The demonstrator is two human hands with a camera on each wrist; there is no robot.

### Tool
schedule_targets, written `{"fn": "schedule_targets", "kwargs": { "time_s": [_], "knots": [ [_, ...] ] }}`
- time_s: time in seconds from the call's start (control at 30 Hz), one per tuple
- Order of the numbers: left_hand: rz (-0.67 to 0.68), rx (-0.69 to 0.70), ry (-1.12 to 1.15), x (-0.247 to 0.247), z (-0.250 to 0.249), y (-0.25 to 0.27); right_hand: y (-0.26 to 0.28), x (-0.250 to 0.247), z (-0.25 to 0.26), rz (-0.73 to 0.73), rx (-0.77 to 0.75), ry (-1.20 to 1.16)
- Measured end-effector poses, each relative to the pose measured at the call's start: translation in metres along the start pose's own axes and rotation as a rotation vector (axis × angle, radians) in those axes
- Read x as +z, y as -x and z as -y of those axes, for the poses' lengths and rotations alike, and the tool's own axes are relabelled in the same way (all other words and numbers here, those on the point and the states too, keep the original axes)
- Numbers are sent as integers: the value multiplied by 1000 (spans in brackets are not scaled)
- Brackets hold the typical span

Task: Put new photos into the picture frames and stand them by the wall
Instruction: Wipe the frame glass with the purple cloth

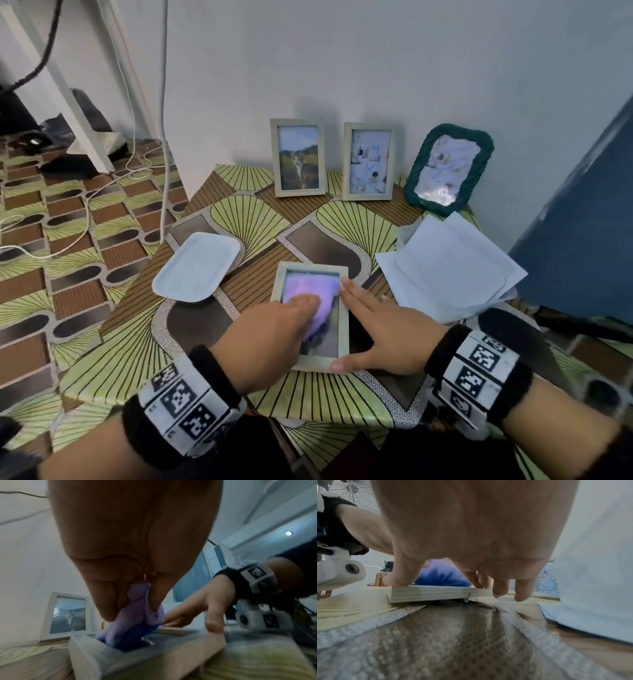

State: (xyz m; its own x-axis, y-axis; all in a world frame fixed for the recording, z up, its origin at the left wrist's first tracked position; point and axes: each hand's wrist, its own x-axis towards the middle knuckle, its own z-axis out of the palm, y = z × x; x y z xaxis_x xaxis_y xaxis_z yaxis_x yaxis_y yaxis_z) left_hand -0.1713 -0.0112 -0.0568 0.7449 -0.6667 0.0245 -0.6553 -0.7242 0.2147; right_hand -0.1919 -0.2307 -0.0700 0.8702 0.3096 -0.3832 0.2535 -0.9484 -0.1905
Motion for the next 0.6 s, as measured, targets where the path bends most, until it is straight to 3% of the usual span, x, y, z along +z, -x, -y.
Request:
{"fn": "schedule_targets", "kwargs": {
  "time_s": [0.1, 0.2, 0.3, 0.4, 0.5, 0.53, 0.6],
  "knots": [
    [145, -2, -51, 9, -2, -4, 0, 1, 0, 8, -2, -3],
    [173, -3, -32, 5, -2, -6, 0, 0, -1, 2, -8, -20],
    [119, -40, 212, -7, 6, -9, 1, -1, -3, 10, -11, -65],
    [-76, -43, 457, -20, 23, -14, 1, -3, -7, 21, -30, -127],
    [-245, 25, 235, -34, 53, -20, -2, -8, -8, -24, -39, -209],
    [-211, 55, 147, -37, 63, -21, -4, -10, -8, -71, -34, -230],
    [-17, 97, -5, -36, 81, -21, -6, -13, -5, -245, -26, -260]
  ]
}}
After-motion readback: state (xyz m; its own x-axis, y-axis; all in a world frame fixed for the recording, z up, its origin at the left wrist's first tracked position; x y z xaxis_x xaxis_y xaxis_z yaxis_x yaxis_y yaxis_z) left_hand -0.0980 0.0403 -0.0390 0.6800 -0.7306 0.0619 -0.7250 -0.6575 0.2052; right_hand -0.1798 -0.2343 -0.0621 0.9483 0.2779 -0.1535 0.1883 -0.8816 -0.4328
